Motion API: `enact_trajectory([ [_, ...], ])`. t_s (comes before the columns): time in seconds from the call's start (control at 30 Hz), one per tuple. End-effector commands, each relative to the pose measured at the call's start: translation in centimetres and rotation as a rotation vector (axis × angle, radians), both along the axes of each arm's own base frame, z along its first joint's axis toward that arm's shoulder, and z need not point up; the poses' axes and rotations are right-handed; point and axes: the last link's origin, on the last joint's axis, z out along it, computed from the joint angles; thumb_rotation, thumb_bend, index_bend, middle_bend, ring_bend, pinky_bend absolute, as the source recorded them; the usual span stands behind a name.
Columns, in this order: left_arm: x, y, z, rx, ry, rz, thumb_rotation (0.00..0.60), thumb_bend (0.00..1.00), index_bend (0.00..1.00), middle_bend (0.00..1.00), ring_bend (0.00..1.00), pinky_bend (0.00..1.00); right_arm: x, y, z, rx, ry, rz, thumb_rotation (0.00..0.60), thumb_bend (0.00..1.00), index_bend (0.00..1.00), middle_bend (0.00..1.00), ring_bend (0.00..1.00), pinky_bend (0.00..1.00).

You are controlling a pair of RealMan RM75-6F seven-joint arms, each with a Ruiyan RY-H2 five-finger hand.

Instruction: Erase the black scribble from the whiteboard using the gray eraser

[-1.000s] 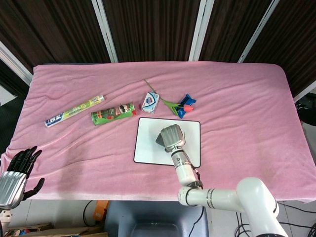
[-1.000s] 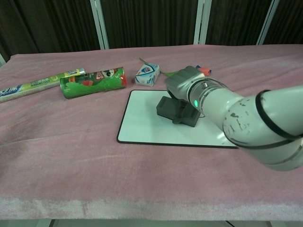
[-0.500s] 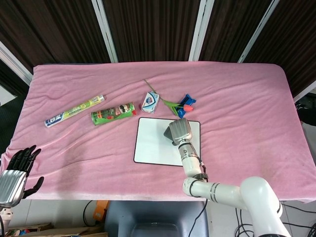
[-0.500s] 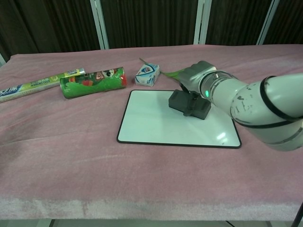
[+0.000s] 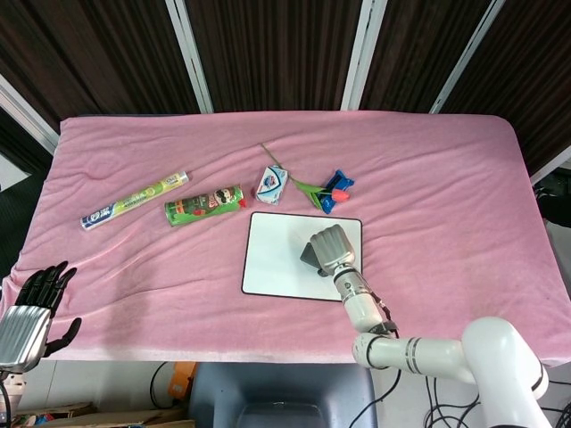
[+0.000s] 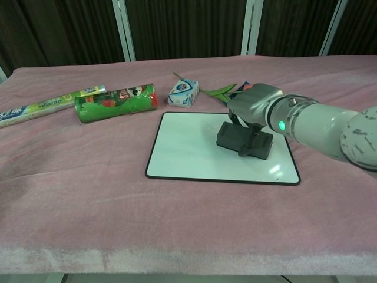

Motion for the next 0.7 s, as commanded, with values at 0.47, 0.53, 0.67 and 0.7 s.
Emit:
enact_trajectory([
  [0.47, -0.1, 0.2, -0.3, -0.008, 0.012, 0.013, 0.6, 0.37, 0.0, 0.0, 0.0, 0.08, -0.7, -3.6, 0.6, -0.111, 0.041, -0.079, 0.6, 0.44, 1.0, 0.81, 0.78, 0.79],
  [0.53, -0.1, 0.3, -0.4, -0.011, 0.015, 0.018, 0.6, 0.37, 0.0, 0.0, 0.0, 0.08, -0.6, -4.2, 0.4, -0.117, 0.039, -0.096, 0.6, 0.44, 1.0, 0.81, 0.78, 0.79],
  [0.67, -0.2, 0.4, -0.4, -0.016, 0.015, 0.023, 0.6, 0.37, 0.0, 0.0, 0.0, 0.09, -0.2, -5.4, 0.1, -0.138, 0.047, -0.116, 0.6, 0.44, 1.0, 0.81, 0.78, 0.79],
  [0.7, -0.2, 0.4, -0.4, -0.017, 0.015, 0.024, 0.6, 0.37, 0.0, 0.0, 0.0, 0.09, 0.0, -5.6, 0.0, -0.145, 0.047, -0.119, 0.6, 0.44, 1.0, 0.81, 0.78, 0.79],
])
